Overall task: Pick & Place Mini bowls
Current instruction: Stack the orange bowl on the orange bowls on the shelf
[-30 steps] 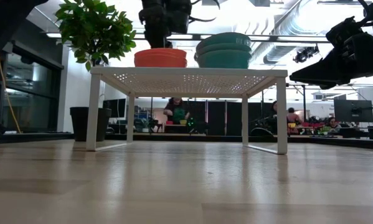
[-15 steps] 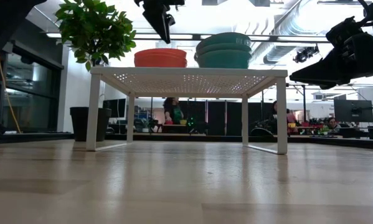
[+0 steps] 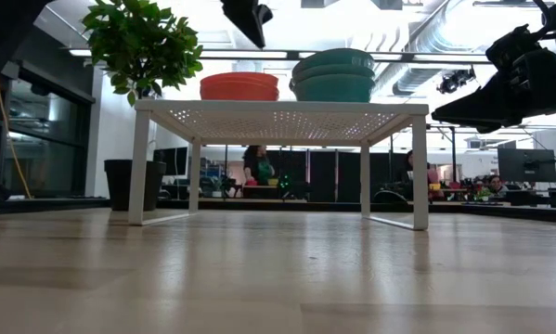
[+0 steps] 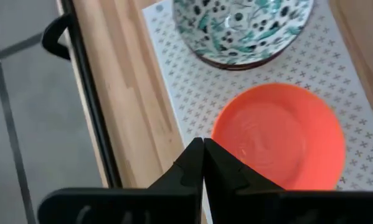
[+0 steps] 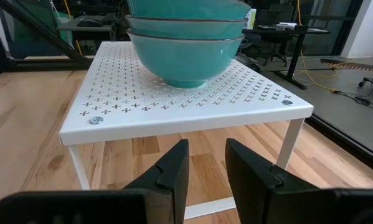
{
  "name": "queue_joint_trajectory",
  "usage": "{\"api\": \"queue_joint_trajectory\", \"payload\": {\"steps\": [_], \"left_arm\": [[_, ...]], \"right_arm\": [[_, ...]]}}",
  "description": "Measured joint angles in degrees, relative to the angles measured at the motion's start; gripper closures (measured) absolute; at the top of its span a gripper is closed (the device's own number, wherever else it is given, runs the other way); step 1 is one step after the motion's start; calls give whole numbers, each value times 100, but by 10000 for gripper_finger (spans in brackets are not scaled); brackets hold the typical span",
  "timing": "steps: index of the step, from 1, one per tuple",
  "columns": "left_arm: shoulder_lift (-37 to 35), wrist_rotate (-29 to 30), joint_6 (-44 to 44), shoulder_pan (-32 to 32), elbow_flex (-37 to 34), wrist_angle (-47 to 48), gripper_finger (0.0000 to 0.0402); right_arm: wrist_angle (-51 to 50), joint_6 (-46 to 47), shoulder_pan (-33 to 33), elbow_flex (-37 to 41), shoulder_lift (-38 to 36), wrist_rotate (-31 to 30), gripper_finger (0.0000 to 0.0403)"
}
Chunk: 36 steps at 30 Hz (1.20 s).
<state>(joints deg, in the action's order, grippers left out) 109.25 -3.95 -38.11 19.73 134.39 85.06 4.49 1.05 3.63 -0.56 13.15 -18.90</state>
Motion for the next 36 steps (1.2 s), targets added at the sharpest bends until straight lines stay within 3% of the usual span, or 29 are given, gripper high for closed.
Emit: {"api": "queue_joint_trajectory", "payload": {"steps": [4,8,15,20,26,29,36], "left_arm": [[-3,3,-91,-151,-290,-173,400],[-322,-49,-69,-157,-1035,-712,401],[-1749,-125,32,-138,-3395,-2824,401],[-2784,-374,171,-138,-5247,-4916,401],[-3499,-55,645,-140,-6955,-6949,401],[-3583,242,828,-140,-7468,-7753,401],[-3524,378,1325,-140,-7966,-8422,401]], "right_arm": [[0,1,-1,0,0,-1,309],[0,1,-2,0,0,-2,309],[0,1,0,0,0,-1,309],[0,1,0,0,0,0,309],[0,1,0,0,0,0,309],[0,1,0,0,0,0,309],[0,1,-2,0,0,-2,309]]}}
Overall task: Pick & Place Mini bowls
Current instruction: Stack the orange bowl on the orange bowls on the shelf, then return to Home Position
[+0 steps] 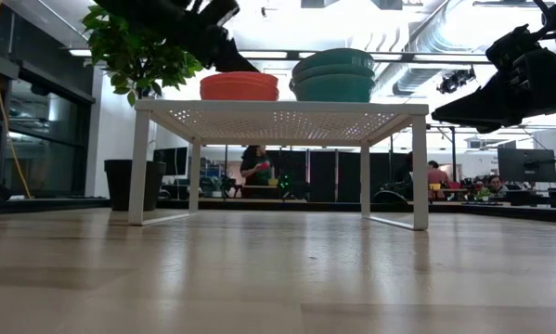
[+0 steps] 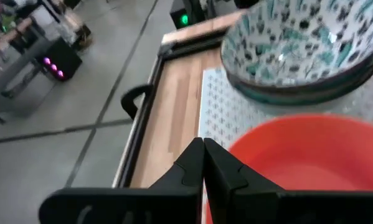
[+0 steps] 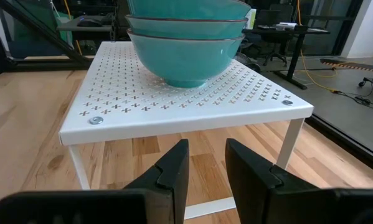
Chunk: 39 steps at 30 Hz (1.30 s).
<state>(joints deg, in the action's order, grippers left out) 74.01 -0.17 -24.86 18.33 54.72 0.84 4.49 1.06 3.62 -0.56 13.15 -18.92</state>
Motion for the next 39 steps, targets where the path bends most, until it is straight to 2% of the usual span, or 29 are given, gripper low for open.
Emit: {"api": "queue_joint_trajectory", "payload": {"steps": [11,27,39], "left_arm": [[12,-242,282,0,-24,305,401],[19,-54,532,0,-24,755,401],[88,-225,706,0,-18,161,401]], "right_arm": [[0,0,0,0,0,1,309],[0,0,2,0,0,2,309],[0,0,1,0,0,2,309]]}}
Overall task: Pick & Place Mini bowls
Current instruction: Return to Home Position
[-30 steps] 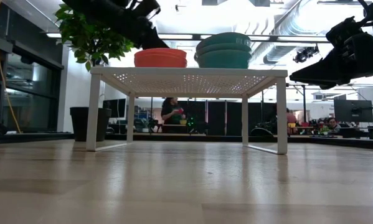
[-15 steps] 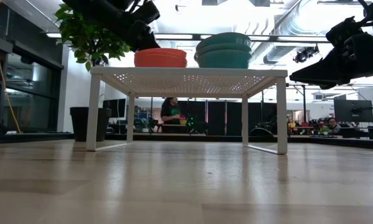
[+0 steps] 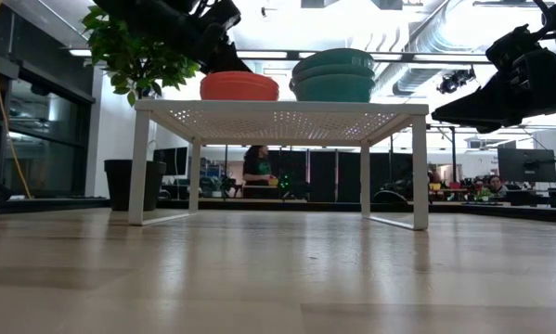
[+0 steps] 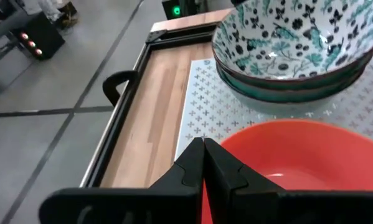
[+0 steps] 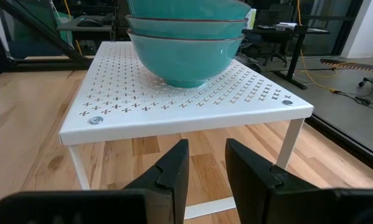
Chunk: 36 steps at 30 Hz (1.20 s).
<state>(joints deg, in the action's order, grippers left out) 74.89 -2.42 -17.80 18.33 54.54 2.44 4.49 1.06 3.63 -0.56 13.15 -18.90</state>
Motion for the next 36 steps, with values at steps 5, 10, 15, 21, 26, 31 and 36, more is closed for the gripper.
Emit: {"api": "queue_joint_trajectory", "payload": {"steps": [5,10,15,21,26,31,36], "left_arm": [[-26,-89,-398,-7,0,-53,401],[-440,-117,-428,-159,13,-35,401],[-564,765,-755,-1219,-3,145,401],[-956,2512,-940,-2684,-805,-823,401],[-1736,2117,-805,-2851,-2102,-2044,401],[-2718,1598,-588,-2568,-3361,-2900,401],[-3700,1450,-590,-2549,-4345,-3656,401]], "right_arm": [[0,-1,1,0,0,0,309],[0,0,1,0,0,-2,309],[0,0,-1,0,0,0,309],[0,0,1,0,0,-2,309],[0,-1,1,0,-2,0,309],[0,0,0,0,-4,-2,309],[0,0,1,0,-4,0,309]]}}
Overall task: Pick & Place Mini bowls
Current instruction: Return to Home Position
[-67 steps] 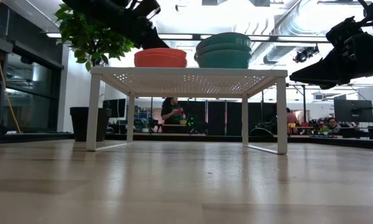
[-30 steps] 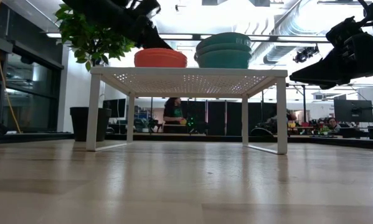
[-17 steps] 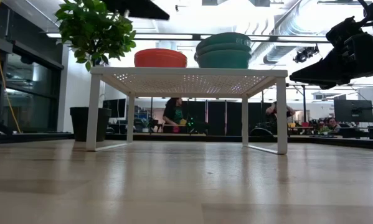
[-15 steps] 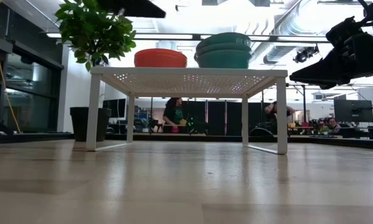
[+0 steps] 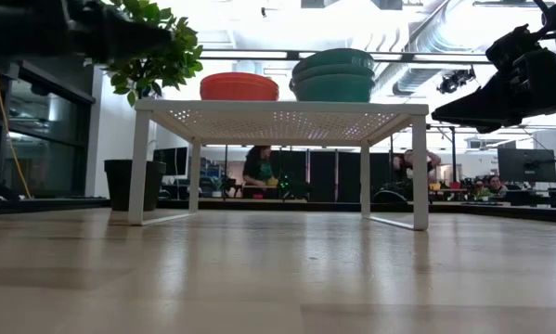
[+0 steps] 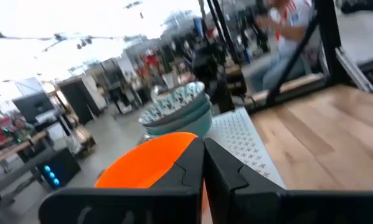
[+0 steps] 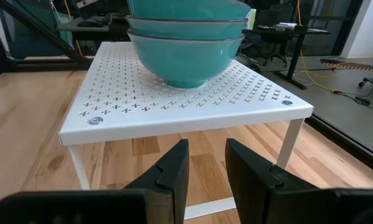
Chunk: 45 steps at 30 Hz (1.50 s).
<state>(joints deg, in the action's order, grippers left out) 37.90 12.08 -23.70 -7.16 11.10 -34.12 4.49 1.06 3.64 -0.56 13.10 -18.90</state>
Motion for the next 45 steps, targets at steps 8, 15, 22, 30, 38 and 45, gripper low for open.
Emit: {"api": "queue_joint_trajectory", "payload": {"steps": [8,15,22,30,38,45], "left_arm": [[-1217,-270,-189,2,-780,-27,401],[-2121,-566,-452,4,-888,986,401],[-2986,-1214,-662,9,-888,1839,401],[-3648,-715,-745,7,-888,2893,401],[-3749,-273,-892,4,-870,3561,401],[-3705,-271,-949,4,-866,3591,401]], "right_arm": [[0,0,0,0,0,-1,309],[0,-1,0,0,0,-1,309],[1,0,0,0,0,-2,309],[1,0,0,0,0,-2,309],[0,0,0,0,0,-2,309],[0,0,0,0,0,-2,309]]}}
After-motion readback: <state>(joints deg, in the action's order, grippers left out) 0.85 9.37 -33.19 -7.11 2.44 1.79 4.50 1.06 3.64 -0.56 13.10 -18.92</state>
